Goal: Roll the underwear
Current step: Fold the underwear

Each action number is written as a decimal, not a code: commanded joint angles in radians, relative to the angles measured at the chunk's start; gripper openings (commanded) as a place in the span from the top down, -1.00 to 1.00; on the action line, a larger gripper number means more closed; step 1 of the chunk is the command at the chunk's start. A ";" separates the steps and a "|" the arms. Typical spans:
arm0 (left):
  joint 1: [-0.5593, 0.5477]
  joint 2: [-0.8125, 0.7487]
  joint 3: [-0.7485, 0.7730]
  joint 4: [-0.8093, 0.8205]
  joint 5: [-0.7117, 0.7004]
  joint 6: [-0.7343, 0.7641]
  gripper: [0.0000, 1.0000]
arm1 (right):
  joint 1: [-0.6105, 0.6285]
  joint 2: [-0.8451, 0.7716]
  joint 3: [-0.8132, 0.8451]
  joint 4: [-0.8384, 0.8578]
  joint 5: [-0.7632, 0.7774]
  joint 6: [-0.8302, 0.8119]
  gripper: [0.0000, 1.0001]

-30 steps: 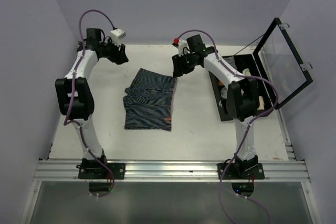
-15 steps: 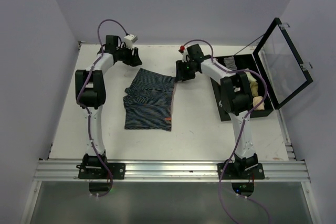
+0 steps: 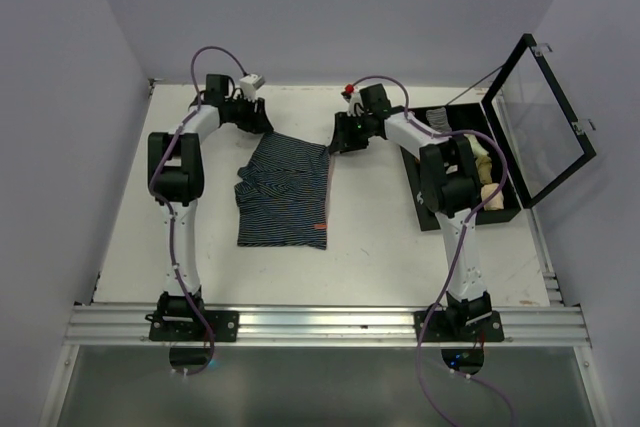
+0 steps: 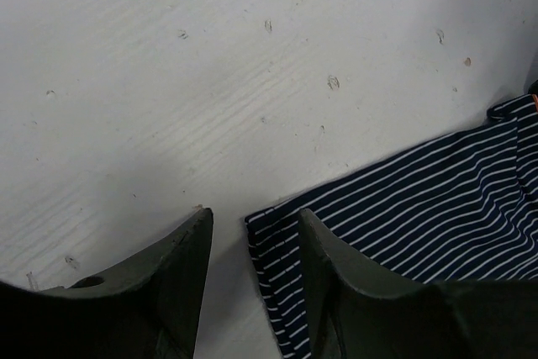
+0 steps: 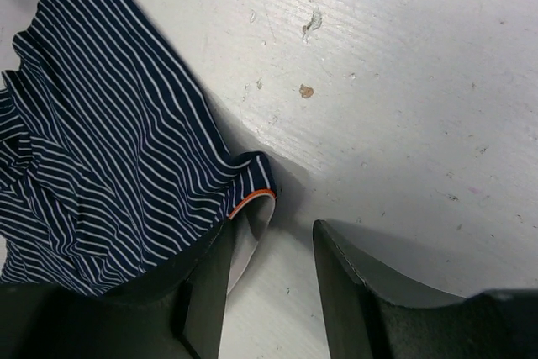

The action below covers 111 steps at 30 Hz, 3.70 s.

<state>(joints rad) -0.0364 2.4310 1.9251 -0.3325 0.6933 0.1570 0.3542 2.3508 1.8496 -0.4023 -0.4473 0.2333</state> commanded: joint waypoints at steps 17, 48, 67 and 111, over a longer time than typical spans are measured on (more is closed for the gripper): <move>0.010 0.019 0.014 -0.002 0.078 -0.054 1.00 | -0.046 -0.045 -0.041 -0.007 -0.019 -0.015 0.11; 0.020 0.020 -0.011 -0.008 0.141 -0.080 1.00 | -0.057 0.088 -0.007 0.149 -0.192 0.190 0.77; 0.098 -0.126 0.037 0.052 0.255 0.005 1.00 | -0.077 -0.005 0.140 0.212 -0.386 -0.008 1.00; 0.112 -1.021 -1.026 -0.713 0.279 1.180 1.00 | 0.250 -0.709 -0.704 -0.059 -0.370 -0.839 1.00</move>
<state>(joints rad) 0.0662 1.4437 0.9356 -0.9424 0.9375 1.2018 0.5617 1.6909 1.1896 -0.4366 -0.8112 -0.5087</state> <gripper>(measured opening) 0.009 0.022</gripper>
